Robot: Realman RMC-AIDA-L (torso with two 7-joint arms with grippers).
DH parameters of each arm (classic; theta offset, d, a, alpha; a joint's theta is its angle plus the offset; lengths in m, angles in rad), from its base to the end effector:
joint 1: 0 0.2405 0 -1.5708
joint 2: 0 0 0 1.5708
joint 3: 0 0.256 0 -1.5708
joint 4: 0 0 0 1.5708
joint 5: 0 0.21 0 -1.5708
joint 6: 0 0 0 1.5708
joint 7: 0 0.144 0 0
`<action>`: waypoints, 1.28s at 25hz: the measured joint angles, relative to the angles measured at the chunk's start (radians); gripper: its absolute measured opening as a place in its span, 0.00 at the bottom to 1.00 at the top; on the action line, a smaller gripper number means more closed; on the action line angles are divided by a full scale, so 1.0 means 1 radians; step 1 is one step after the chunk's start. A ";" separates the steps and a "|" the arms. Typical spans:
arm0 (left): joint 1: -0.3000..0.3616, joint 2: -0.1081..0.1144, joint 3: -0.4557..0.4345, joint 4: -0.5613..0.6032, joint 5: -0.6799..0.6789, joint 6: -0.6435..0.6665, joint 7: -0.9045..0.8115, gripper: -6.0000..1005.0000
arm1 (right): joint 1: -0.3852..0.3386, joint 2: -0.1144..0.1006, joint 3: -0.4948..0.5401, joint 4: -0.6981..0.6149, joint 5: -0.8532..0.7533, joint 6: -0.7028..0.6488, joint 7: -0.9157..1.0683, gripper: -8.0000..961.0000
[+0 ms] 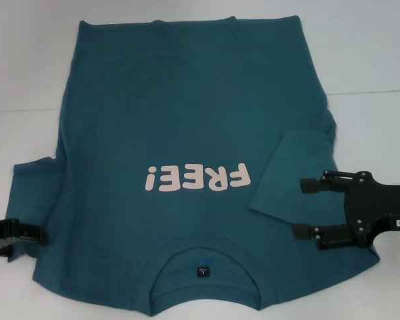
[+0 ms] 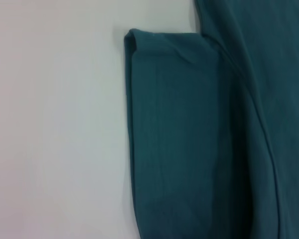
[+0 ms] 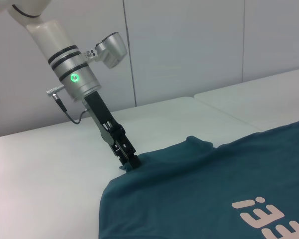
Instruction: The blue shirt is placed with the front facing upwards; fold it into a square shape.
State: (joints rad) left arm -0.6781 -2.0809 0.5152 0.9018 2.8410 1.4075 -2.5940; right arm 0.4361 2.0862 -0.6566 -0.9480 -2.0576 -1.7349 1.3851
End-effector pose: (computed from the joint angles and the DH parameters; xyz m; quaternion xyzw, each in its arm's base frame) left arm -0.3160 0.3642 0.0499 -0.7062 -0.6653 0.0182 0.2413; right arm 0.2648 0.3090 0.0451 -0.9584 0.1431 0.2025 0.1416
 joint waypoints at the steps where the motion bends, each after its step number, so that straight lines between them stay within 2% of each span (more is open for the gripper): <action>1: 0.000 0.000 0.000 0.000 0.000 0.000 0.000 0.80 | 0.000 0.000 0.000 0.000 0.000 0.000 0.000 0.96; 19: -0.001 0.002 0.000 -0.009 0.005 -0.001 -0.012 0.80 | -0.001 0.000 0.001 -0.001 0.001 -0.005 0.001 0.96; 30: -0.003 0.003 0.008 -0.009 0.008 -0.018 -0.021 0.34 | -0.002 0.000 0.008 -0.001 0.002 -0.013 0.006 0.96; 32: -0.003 0.002 0.008 -0.009 0.008 -0.019 -0.021 0.21 | -0.003 0.000 0.008 -0.003 0.002 -0.014 0.006 0.96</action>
State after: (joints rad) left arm -0.6810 -2.0785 0.5231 0.8926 2.8486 1.3885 -2.6151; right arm 0.4330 2.0862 -0.6488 -0.9506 -2.0553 -1.7485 1.3915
